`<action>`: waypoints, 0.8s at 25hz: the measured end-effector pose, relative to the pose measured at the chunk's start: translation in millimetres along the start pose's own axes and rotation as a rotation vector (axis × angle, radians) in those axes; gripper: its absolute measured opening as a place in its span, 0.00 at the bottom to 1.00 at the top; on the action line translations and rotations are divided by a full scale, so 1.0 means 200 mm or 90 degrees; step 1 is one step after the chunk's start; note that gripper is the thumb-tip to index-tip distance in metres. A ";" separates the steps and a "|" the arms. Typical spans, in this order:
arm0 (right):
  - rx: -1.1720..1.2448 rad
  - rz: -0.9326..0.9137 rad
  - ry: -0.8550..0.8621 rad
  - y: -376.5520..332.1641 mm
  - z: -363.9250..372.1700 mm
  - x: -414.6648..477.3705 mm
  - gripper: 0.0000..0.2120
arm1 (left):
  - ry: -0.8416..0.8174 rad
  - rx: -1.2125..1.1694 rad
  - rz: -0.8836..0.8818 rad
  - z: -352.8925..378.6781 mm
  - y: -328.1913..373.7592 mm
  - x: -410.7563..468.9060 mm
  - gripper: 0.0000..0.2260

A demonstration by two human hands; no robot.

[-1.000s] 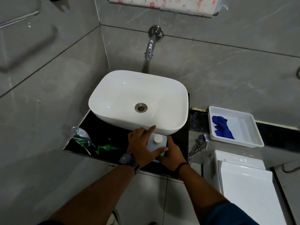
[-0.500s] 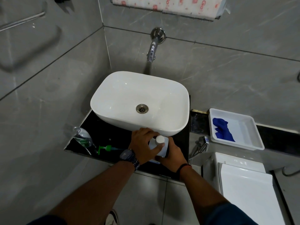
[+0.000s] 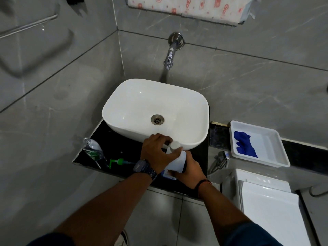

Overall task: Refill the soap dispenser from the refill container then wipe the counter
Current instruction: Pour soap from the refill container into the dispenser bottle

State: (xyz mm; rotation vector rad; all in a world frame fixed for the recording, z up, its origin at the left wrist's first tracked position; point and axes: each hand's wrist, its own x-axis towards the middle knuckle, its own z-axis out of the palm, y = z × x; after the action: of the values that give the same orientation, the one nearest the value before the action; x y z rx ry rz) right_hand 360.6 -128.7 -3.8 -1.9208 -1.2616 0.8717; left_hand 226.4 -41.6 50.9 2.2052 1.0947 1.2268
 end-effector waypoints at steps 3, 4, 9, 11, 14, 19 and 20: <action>0.006 0.007 0.006 -0.01 -0.01 -0.01 0.35 | 0.009 0.018 -0.045 -0.03 -0.09 -0.03 0.14; 0.005 0.007 0.009 0.00 -0.01 -0.01 0.35 | 0.003 0.039 -0.068 -0.04 -0.14 -0.05 0.14; 0.000 0.001 0.032 0.02 -0.03 -0.04 0.34 | -0.191 0.122 -0.135 -0.04 -0.35 -0.24 0.11; -0.006 -0.008 0.040 0.03 -0.03 -0.04 0.34 | -0.266 0.130 -0.149 -0.02 -0.39 -0.29 0.10; -0.024 -0.023 0.036 0.03 -0.04 -0.04 0.34 | -0.314 0.150 -0.150 0.04 -0.43 -0.35 0.08; -0.019 -0.041 0.043 0.07 -0.02 -0.03 0.35 | -0.369 0.229 -0.150 0.12 -0.50 -0.42 0.12; -0.016 -0.043 0.043 0.07 -0.02 -0.03 0.35 | -0.373 0.232 -0.152 0.12 -0.51 -0.43 0.12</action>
State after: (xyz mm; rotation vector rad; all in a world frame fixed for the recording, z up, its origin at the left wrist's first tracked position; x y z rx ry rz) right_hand 369.0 -140.2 -12.7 -1.8996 -1.2953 0.7532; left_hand 175.0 -45.0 -74.2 2.3679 1.3345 0.2549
